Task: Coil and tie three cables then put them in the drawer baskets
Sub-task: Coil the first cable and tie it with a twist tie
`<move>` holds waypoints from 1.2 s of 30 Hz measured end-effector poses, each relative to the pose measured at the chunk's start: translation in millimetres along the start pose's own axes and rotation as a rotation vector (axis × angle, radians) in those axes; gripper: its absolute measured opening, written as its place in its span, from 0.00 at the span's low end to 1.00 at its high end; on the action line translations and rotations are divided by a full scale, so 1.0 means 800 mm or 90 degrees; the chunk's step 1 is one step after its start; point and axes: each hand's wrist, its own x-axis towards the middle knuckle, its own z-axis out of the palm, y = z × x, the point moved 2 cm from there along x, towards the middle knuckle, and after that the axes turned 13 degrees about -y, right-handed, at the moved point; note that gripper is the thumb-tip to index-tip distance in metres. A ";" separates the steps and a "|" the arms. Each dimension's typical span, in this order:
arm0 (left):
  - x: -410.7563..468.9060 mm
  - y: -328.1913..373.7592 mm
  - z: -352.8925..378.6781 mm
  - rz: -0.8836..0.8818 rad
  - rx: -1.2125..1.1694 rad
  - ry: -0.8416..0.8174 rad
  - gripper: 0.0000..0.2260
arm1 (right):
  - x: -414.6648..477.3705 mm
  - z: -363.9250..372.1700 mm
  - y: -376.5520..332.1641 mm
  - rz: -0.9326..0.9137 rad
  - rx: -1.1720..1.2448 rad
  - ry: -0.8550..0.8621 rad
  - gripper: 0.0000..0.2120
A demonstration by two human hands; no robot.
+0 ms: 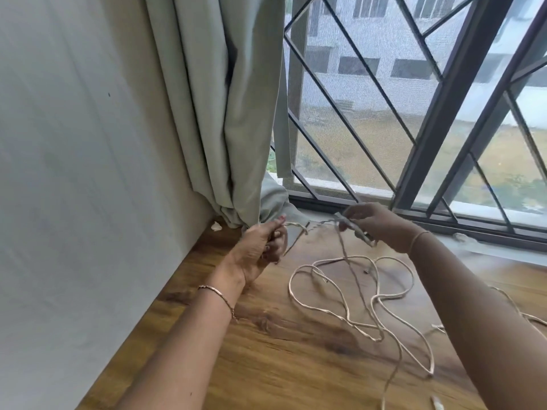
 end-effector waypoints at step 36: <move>0.045 -0.012 0.033 -0.025 -0.067 0.055 0.20 | -0.003 0.094 -0.016 -0.213 0.079 0.206 0.08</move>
